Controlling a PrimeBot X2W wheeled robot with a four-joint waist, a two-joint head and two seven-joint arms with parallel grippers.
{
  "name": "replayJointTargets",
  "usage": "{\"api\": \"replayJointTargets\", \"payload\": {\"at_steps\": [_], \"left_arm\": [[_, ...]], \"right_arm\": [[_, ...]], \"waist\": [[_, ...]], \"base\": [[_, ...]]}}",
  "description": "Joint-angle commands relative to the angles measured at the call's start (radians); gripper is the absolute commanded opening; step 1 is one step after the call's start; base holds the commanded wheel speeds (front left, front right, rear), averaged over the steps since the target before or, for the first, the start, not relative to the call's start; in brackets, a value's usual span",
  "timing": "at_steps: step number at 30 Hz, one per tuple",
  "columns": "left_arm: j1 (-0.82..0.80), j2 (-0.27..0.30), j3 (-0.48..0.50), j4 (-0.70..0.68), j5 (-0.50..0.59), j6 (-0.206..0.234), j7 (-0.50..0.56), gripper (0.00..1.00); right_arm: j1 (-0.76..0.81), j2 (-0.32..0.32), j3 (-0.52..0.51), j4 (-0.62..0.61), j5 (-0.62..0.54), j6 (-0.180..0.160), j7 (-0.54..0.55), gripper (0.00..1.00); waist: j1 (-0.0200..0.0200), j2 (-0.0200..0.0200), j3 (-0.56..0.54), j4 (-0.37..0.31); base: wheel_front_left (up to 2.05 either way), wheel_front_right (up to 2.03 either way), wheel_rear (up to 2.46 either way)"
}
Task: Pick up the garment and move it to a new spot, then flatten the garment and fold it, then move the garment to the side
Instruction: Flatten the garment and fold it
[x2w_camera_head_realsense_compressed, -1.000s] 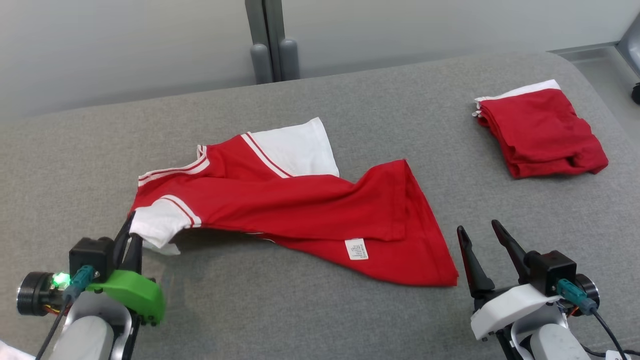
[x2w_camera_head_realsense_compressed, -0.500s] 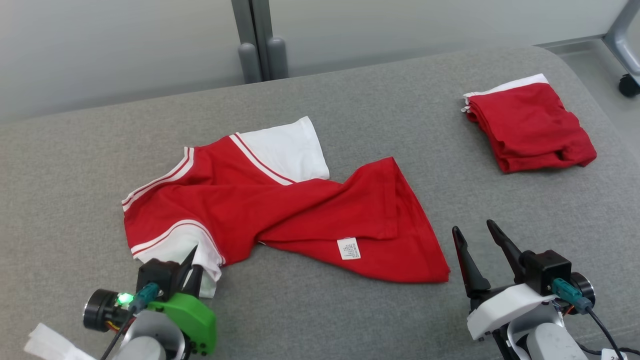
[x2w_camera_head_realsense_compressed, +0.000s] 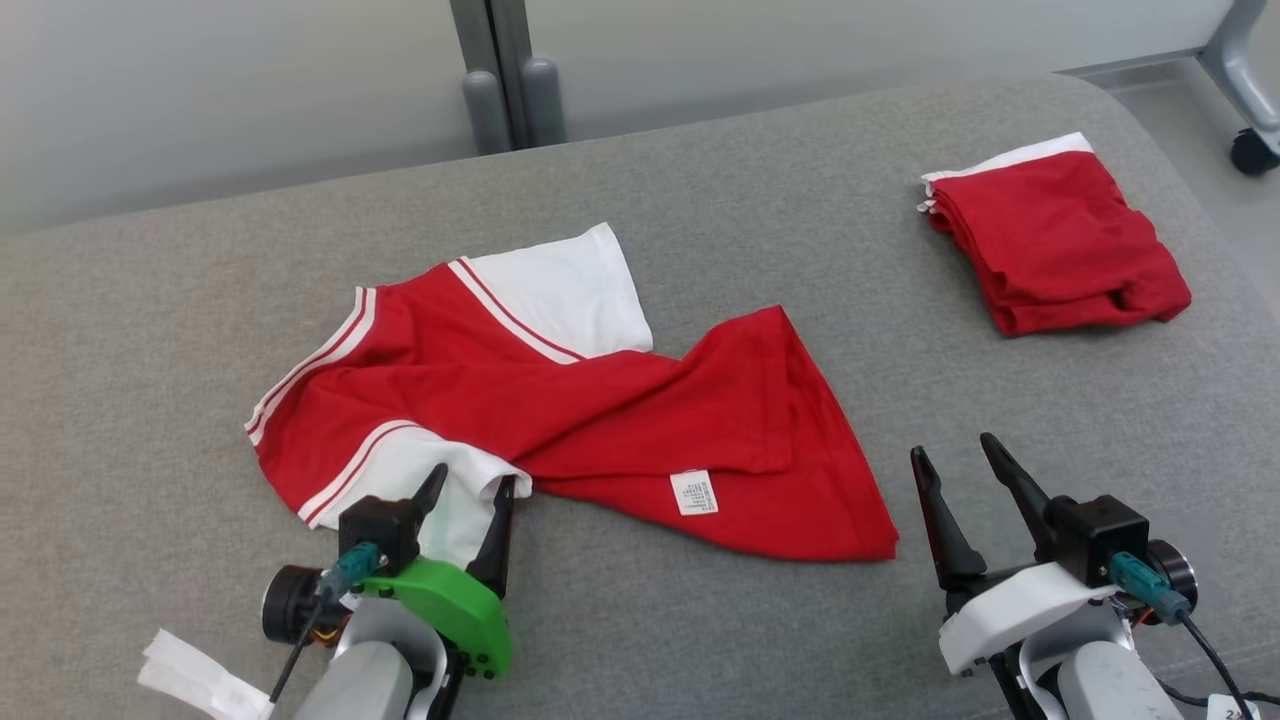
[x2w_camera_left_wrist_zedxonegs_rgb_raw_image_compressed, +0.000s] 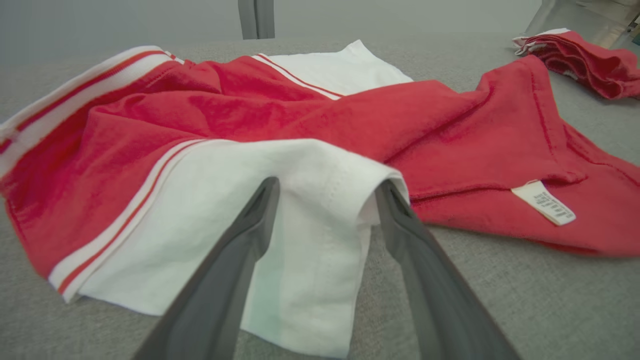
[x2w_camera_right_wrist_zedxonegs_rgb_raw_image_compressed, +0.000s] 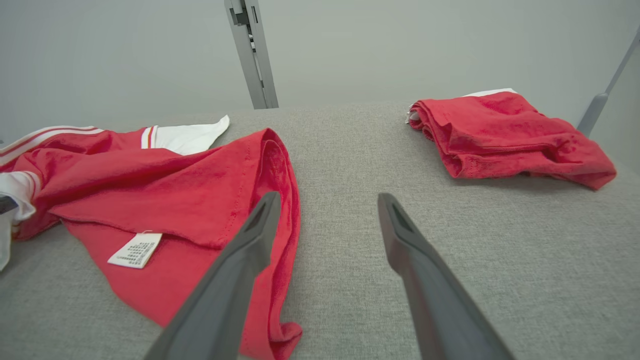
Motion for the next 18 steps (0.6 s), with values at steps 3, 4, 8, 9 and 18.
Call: {"api": "replayJointTargets", "payload": {"at_steps": [3, 4, 8, 9, 18], "left_arm": [[0.005, -0.016, -0.002, -0.014, -0.012, -0.013, -0.022, 1.00], [0.016, -0.021, -0.004, -0.024, -0.014, -0.017, -0.026, 1.00], [0.053, -0.035, -0.004, -0.090, -0.021, -0.021, -0.036, 1.00], [0.065, -0.038, -0.003, -0.111, -0.022, -0.022, -0.037, 1.00], [0.167, -0.063, 0.073, -0.295, -0.009, -0.014, -0.038, 1.00]], "right_arm": [[0.013, -0.004, -0.001, 0.001, -0.005, -0.002, -0.005, 1.00], [0.015, -0.003, 0.000, 0.001, -0.004, -0.002, -0.005, 1.00], [0.021, -0.004, 0.000, 0.003, -0.004, -0.002, -0.005, 1.00], [0.024, -0.004, -0.001, 0.003, -0.005, -0.002, -0.005, 1.00], [0.039, -0.004, 0.004, 0.004, -0.013, -0.002, -0.005, 1.00]], "waist": [[0.0000, -0.0001, -0.010, 0.029], [0.0000, -0.0001, -0.014, 0.037], [0.0000, -0.0001, -0.032, 0.063], [0.0000, -0.0001, -0.039, 0.070], [0.0000, -0.0001, -0.114, 0.098]], "base": [[0.00, 0.00, 0.00], [0.00, 0.00, 0.00], [0.00, 0.00, 0.00], [0.00, 0.00, 0.00], [0.00, 0.00, 0.00]]}}
